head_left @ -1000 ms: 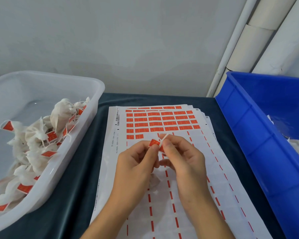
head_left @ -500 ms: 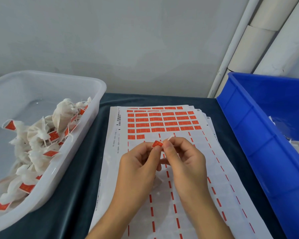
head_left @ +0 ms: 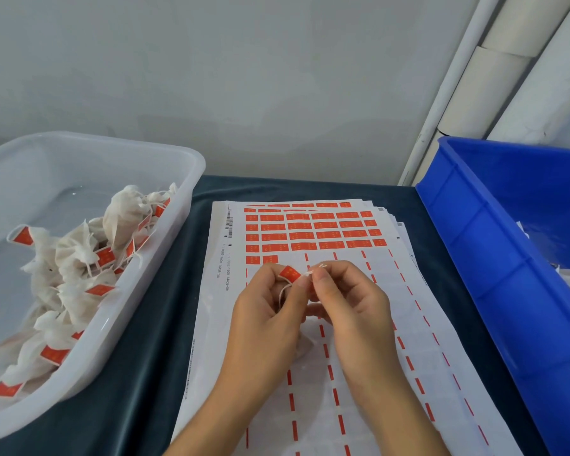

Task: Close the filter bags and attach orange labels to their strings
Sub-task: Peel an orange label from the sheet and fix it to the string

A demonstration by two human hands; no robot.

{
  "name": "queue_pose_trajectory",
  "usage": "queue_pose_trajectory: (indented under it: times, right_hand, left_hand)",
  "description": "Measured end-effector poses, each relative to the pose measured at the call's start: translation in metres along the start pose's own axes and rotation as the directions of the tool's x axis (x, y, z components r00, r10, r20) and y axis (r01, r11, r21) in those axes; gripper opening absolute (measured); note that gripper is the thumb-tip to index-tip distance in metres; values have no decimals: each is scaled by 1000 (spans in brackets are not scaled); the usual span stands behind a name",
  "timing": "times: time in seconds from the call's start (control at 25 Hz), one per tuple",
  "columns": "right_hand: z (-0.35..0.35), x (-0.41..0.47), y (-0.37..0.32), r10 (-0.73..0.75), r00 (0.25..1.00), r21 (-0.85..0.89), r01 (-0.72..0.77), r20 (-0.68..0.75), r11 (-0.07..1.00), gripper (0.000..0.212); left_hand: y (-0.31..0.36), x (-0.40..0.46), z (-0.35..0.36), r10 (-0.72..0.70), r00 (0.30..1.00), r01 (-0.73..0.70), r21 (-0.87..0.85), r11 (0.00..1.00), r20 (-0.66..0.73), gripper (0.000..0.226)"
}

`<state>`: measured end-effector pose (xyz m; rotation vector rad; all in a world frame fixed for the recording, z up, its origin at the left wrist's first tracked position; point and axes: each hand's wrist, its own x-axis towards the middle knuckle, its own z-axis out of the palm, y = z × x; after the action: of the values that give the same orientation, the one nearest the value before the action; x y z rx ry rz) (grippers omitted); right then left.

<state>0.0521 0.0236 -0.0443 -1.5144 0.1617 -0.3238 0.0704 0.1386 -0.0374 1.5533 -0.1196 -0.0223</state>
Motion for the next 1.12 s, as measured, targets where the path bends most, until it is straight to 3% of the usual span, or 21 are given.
queue_pose_trajectory:
  times: [0.12, 0.24, 0.56, 0.88, 1.12]
  right_hand:
    - [-4, 0, -3, 8, 998, 35, -10, 57, 999, 17]
    - [-7, 2, -1, -23, 995, -54, 28, 93, 998, 11]
    - [-7, 1, -3, -309, 951, -285, 297, 5, 911, 6]
    - [-7, 1, 1, -20, 999, -12, 20, -28, 1000, 7]
    - [-6, 2, 2, 110, 994, 159, -112, 26, 981, 22]
  left_hand:
    - [0, 0, -2, -1, 999, 2, -34, 999, 40, 28]
    - [2, -1, -4, -21, 995, 33, -122, 992, 95, 36]
    - [1, -1, -7, -2, 995, 10, -87, 996, 96, 32]
    - [2, -2, -4, -30, 995, 44, -144, 989, 93, 17]
    - [1, -2, -3, 15, 998, -12, -47, 999, 55, 27]
